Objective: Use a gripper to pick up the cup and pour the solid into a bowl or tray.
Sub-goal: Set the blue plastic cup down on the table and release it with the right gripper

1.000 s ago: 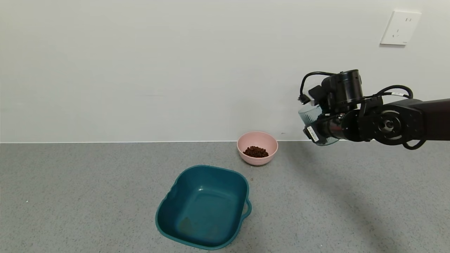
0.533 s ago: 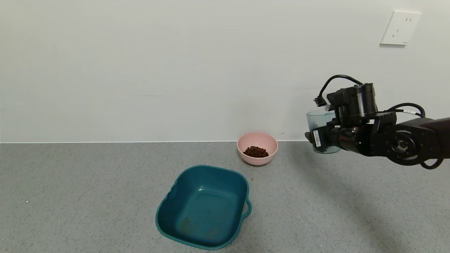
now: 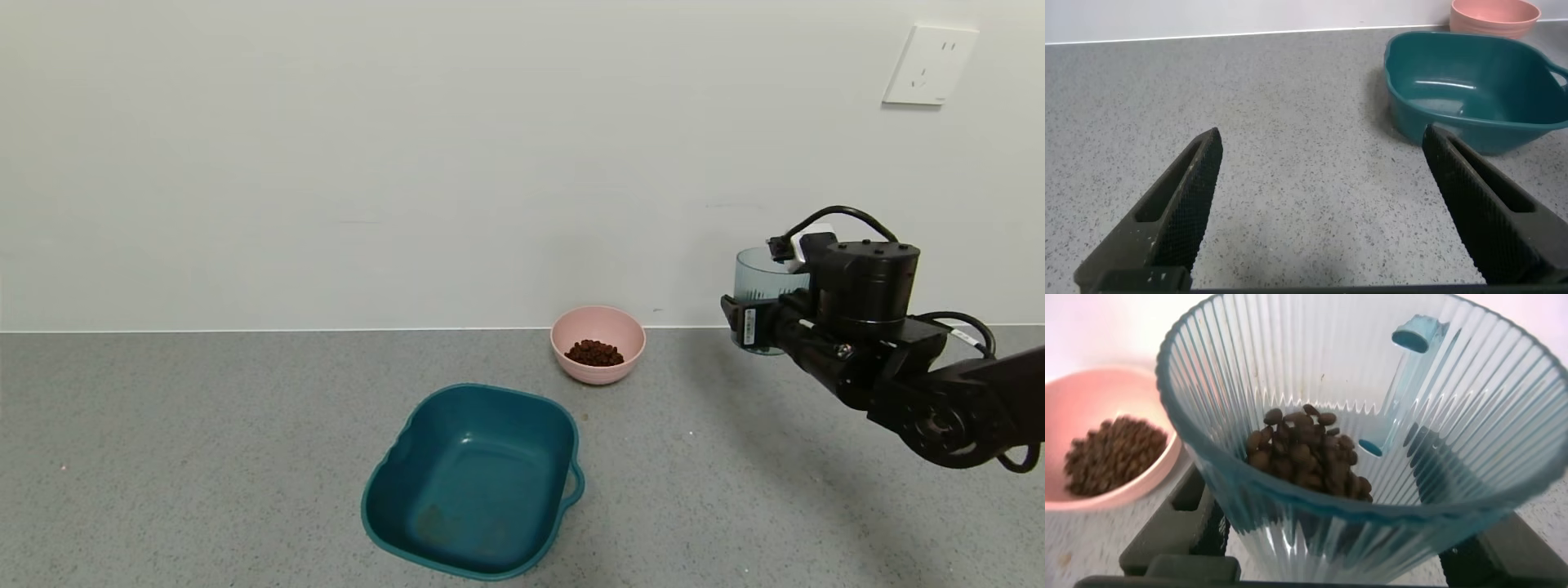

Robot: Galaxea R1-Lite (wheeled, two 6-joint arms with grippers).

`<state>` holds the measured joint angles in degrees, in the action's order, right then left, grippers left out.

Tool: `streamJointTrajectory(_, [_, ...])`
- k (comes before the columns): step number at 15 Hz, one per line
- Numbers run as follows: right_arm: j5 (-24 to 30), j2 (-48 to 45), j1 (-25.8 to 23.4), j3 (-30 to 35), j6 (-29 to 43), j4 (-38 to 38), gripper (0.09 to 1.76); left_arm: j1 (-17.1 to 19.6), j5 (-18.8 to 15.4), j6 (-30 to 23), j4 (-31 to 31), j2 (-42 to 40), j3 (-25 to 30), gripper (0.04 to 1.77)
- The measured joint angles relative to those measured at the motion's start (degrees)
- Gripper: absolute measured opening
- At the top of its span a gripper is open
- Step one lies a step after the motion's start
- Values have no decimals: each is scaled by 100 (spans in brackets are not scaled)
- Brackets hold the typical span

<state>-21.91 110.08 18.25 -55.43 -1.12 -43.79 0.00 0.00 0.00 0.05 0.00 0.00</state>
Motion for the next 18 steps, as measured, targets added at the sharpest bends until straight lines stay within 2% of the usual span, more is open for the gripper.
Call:
streamJointTrajectory(8, [-37, 1241, -486, 378, 117, -2227, 139, 0, 0, 0, 2, 0, 0, 176])
streamJointTrajectory(13, [-46, 1964, -747, 400, 115, -2964, 139, 0, 0, 0, 0, 0, 0, 176])
streamJointTrajectory(18, [-46, 2365, -872, 369, 119, -3190, 139, 0, 0, 0, 0, 0, 0, 176])
